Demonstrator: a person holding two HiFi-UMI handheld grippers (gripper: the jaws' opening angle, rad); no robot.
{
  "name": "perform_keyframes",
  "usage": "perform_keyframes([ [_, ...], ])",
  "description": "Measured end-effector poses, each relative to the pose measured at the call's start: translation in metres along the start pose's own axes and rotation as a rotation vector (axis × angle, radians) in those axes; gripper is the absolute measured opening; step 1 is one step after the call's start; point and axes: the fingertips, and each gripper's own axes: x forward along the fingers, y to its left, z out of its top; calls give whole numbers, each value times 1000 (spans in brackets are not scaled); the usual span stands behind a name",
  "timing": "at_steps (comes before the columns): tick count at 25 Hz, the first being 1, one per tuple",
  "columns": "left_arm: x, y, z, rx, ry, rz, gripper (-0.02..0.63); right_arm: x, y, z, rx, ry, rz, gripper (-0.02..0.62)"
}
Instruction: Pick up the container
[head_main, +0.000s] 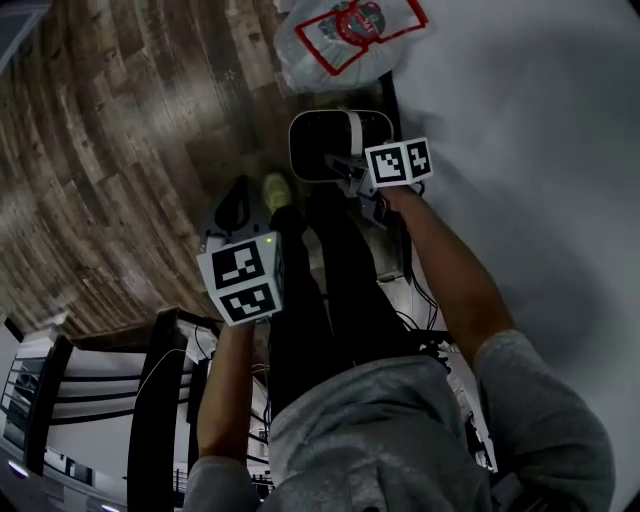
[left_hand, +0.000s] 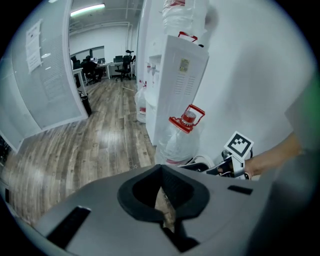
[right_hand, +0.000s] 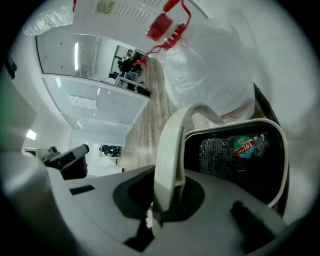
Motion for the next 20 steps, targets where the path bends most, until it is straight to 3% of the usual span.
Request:
perform_keyframes([
  [13, -136, -2, 62, 11, -114, 7, 14, -108, 188, 29, -24, -107, 147, 25],
  [20, -204, 10, 101, 54, -186, 28, 14, -165, 280, 51, -26, -217, 222, 25],
])
